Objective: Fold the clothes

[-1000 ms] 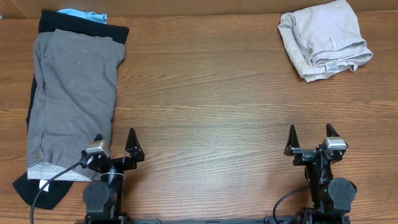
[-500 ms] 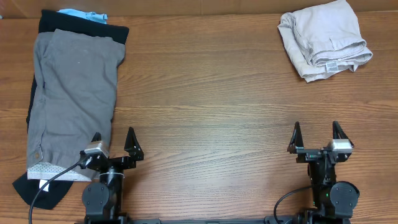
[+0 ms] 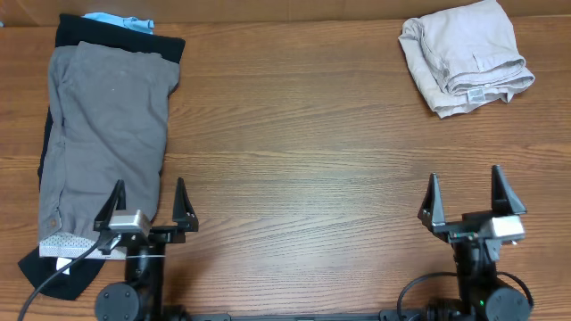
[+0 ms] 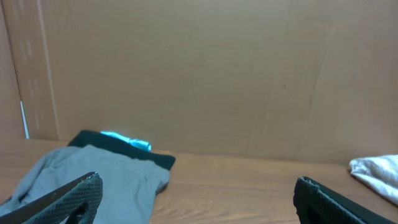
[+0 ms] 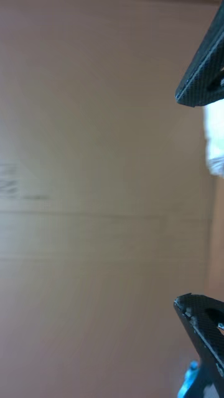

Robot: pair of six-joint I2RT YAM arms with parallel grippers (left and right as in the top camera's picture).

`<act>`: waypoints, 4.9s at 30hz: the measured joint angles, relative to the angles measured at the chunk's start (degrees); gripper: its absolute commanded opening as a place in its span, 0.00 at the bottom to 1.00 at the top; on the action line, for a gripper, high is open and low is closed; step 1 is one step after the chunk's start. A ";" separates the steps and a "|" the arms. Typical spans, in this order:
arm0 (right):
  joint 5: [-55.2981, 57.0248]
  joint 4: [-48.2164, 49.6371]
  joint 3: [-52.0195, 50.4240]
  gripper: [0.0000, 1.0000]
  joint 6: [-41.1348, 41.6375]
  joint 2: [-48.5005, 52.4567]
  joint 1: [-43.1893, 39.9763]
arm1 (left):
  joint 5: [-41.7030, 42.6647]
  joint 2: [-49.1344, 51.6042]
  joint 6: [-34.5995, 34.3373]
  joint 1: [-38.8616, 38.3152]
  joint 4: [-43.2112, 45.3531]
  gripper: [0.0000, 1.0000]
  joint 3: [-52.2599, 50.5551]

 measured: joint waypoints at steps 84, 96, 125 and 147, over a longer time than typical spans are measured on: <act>-36.89 -27.50 41.55 0.70 14.86 67.49 -22.25 | 4.46 118.22 4.44 -33.70 -56.81 0.04 101.92; -38.84 -35.28 41.59 0.80 16.92 60.57 -31.61 | 10.95 130.05 4.48 -46.47 -44.54 1.00 102.16; -5.79 -59.60 41.68 0.66 12.11 69.11 12.33 | -1.22 108.78 4.46 -16.09 -82.20 1.00 120.54; 1.27 -58.95 41.64 0.45 25.70 90.14 17.73 | -2.40 115.19 4.46 -14.58 -82.84 1.00 120.48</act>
